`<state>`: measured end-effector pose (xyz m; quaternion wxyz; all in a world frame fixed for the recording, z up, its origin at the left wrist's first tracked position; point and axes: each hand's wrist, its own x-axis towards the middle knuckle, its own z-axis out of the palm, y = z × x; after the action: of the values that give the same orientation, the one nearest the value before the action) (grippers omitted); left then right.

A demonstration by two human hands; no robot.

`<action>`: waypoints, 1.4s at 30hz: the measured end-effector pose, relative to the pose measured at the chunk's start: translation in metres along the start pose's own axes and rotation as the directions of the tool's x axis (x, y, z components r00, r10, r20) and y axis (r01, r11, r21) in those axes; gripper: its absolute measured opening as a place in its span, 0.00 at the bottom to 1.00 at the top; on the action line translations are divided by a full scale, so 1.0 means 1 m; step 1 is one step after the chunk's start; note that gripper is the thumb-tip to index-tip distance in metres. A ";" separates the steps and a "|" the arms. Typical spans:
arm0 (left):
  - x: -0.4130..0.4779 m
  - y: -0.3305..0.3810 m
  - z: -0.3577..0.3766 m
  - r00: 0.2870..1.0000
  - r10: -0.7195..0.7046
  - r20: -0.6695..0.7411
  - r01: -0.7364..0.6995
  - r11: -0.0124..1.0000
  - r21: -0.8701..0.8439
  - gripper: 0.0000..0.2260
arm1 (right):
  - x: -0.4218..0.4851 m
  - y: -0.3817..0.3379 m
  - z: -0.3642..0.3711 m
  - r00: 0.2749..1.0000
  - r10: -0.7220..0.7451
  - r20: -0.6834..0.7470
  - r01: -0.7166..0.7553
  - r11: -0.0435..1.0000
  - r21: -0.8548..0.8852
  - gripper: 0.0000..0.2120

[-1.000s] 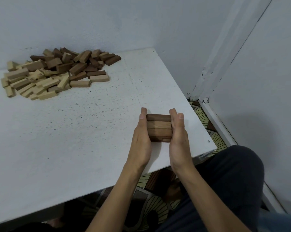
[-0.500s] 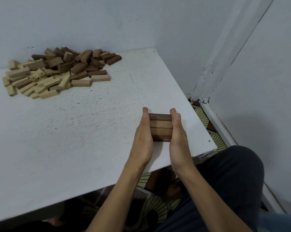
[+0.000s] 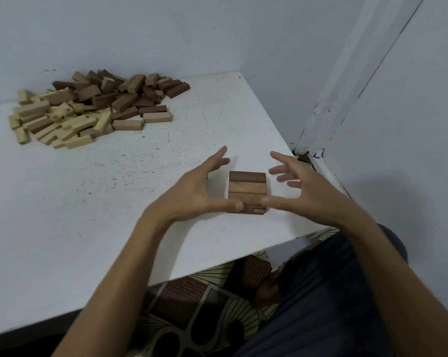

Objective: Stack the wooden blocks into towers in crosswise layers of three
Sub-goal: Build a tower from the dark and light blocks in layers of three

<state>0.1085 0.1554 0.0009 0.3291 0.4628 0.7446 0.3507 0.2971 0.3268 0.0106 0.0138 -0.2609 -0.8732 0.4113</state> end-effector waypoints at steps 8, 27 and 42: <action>0.027 0.022 -0.014 0.976 0.063 0.211 -0.155 0.875 0.458 0.57 | 0.025 -0.023 -0.007 0.978 -0.013 0.209 0.118 0.859 -0.499 0.55; 0.036 0.031 0.000 0.979 0.065 0.195 -0.186 0.679 0.710 0.31 | 0.032 -0.039 0.006 0.981 -0.060 0.185 0.176 0.676 -0.715 0.34; 0.038 0.032 0.003 0.978 0.056 0.203 -0.193 0.625 0.757 0.27 | 0.035 -0.042 0.008 0.979 -0.052 0.199 0.182 0.666 -0.723 0.34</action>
<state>0.1126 0.2014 0.0198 0.1329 0.6359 0.7600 -0.0178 0.2462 0.3162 0.0290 -0.1369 -0.1536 -0.9777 0.0419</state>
